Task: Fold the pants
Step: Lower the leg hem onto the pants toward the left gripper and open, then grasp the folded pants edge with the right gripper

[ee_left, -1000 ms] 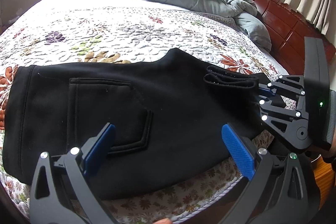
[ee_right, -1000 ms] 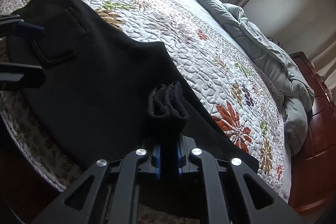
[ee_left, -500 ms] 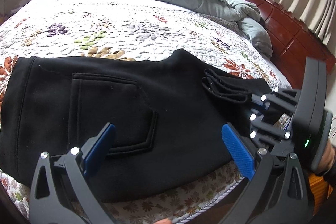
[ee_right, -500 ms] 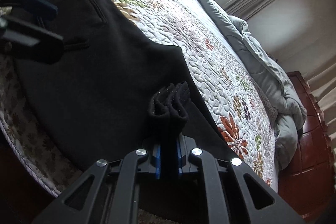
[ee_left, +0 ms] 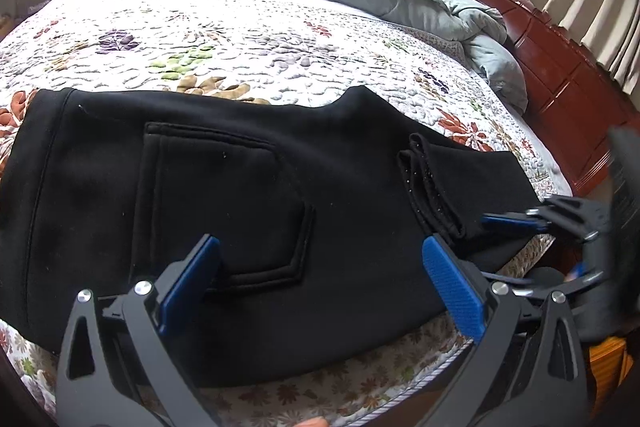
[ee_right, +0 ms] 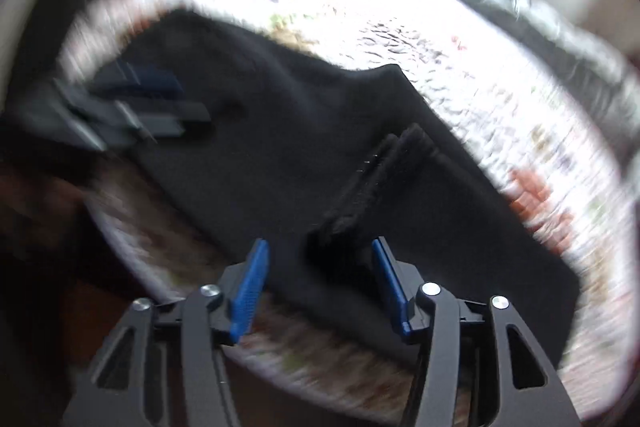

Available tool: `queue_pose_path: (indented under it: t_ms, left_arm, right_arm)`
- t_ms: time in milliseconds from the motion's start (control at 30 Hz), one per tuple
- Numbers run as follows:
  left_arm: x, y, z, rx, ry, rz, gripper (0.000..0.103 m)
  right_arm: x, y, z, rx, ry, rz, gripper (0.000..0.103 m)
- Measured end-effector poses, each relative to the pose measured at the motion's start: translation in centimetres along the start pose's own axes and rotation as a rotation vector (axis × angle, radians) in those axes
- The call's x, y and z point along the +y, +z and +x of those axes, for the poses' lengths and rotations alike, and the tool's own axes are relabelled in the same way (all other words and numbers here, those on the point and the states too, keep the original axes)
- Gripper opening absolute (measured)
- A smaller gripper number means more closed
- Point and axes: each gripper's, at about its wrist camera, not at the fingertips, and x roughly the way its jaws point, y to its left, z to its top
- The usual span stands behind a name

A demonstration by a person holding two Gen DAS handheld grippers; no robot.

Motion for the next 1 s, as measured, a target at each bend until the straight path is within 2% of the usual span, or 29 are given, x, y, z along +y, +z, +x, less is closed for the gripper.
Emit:
queue_pose_path:
  t_ms: [67,133,200,233,300,367,400,500,567,633,700,767,867,933,967,1000]
  left_arm:
    - [-0.1,-0.1,0.0,-0.005,0.002,0.005,0.1]
    - [-0.2,-0.2,0.0,-0.01,-0.002,0.007,0.1]
    - [-0.3,-0.4,0.1,-0.011,0.0,0.011,0.1]
    - [-0.4,-0.5,0.2,-0.011,0.003,0.017,0.1]
    - [-0.5,-0.5,0.2,-0.013,0.005,0.025,0.1]
    - [-0.7,-0.6,0.2,-0.014,0.008,0.027,0.1]
    - [-0.7,-0.6,0.1,-0.012,0.001,0.023,0.1]
    - [-0.9,-0.3,-1.1,-0.006,0.013,0.006,0.1]
    - [-1.0,-0.1,-2.1,-0.008,0.037,-0.022,0.1]
    - [-0.6,0.1,-3.4,-0.004,0.062,-0.085,0.1]
    - [0.2,0.0,-4.5,-0.008,0.052,-0.167,0.1]
    - [1.0,-0.2,-5.8,-0.025,0.061,-0.243,0.1]
    - [1.6,-0.5,-7.3,-0.043,0.109,-0.298,0.1]
    - [1.9,-0.7,-7.6,-0.029,0.117,-0.325,0.1]
    - [2.0,-0.9,-7.6,-0.019,0.12,-0.331,0.1]
    - [2.1,-0.9,-7.7,-0.011,0.123,-0.331,0.1]
  right_arm:
    - [-4.0,-0.1,-1.3,-0.019,0.003,0.124,0.054]
    - [-9.2,-1.0,-1.6,-0.011,-0.039,0.279,0.046]
    - [-12.4,-2.0,-0.7,0.033,-0.079,0.352,0.044]
    - [-12.8,-2.4,0.1,0.058,-0.091,0.347,0.044]
    - [-12.6,-2.9,1.9,0.117,-0.073,0.315,0.045]
    - [-11.6,-3.2,2.8,0.119,-0.112,0.268,0.046]
    - [-11.4,-3.0,2.8,0.118,-0.098,0.265,0.046]
    - [-10.8,-2.4,2.8,0.147,0.015,0.228,0.044]
    - [-10.3,-1.3,2.2,0.146,0.034,0.196,0.043]
    - [-10.6,0.8,1.7,0.121,0.061,0.167,0.043]
    - [-11.2,2.9,1.9,0.114,0.09,0.15,0.043]
    - [-11.5,5.0,2.9,0.131,0.1,0.113,0.043]
    - [-10.4,7.0,4.9,0.188,0.123,0.009,0.043]
    - [-9.2,7.9,5.6,0.21,0.166,-0.1,0.052]
    - [-8.8,8.4,6.0,0.233,0.173,-0.166,0.061]
    - [-8.2,8.8,6.5,0.252,0.177,-0.23,0.062]
